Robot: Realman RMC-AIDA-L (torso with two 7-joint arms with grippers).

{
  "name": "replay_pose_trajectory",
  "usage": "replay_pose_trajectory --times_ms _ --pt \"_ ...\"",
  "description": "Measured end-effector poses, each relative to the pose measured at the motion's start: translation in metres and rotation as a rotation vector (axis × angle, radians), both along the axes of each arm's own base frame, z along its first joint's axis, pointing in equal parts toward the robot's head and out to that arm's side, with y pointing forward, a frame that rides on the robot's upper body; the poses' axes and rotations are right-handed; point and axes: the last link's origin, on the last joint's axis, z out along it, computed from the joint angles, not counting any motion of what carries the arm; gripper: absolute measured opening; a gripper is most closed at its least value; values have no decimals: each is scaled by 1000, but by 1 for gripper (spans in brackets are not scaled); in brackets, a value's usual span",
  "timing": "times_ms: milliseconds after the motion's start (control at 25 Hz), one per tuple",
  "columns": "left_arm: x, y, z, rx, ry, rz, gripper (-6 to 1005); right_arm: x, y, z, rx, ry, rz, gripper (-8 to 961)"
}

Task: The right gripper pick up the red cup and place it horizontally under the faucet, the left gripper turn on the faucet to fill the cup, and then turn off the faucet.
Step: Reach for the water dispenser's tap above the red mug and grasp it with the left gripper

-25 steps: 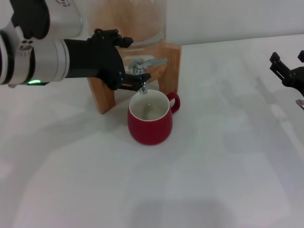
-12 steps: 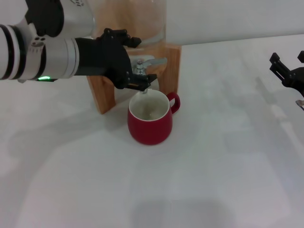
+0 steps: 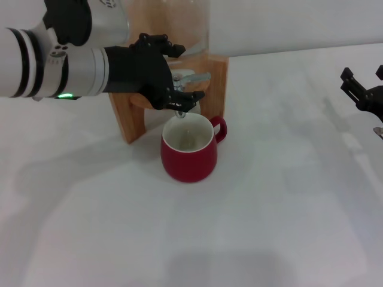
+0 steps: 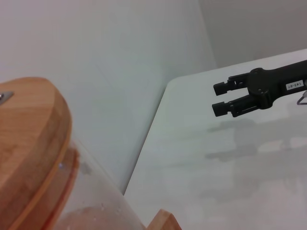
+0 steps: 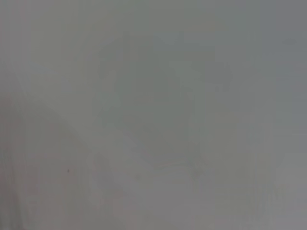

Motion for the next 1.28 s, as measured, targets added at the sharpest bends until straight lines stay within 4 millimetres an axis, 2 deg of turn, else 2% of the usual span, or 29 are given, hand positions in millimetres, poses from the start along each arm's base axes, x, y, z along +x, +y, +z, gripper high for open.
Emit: replay_pose_trajectory --times_ms 1280 --pt "8 0 -16 -38 21 -53 881 1 -1 -1 -7 -1 0 845"
